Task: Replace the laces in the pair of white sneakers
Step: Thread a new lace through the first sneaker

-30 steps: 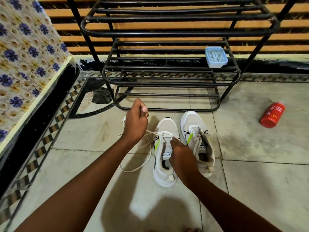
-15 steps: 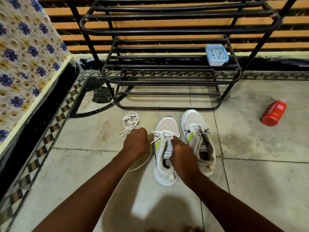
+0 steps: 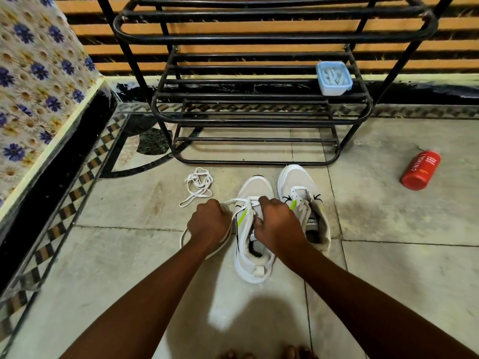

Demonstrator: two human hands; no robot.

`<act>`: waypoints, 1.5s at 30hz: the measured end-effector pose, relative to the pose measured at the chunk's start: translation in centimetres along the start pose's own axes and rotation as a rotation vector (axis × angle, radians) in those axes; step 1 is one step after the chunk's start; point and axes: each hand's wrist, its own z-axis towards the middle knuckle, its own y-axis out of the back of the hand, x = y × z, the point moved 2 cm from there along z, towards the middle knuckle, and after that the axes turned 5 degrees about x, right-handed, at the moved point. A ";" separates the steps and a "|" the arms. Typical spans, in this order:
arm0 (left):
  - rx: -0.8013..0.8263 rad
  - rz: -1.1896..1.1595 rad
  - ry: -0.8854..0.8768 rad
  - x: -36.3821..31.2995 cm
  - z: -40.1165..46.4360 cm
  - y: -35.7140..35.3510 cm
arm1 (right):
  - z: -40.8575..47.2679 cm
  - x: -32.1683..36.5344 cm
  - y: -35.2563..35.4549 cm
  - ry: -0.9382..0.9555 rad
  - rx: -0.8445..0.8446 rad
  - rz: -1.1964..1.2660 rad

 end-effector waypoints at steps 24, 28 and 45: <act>-0.068 -0.914 -0.398 -2.0 -1.5 7.2 | 1.7 0.3 2.1 -0.145 0.043 0.264; -0.091 -1.139 -0.461 -3.4 -3.6 9.8 | 2.6 2.1 3.0 -0.002 -0.006 0.372; 0.160 -1.443 -0.617 -6.0 -6.6 15.8 | 5.2 5.4 2.8 -0.061 0.273 0.700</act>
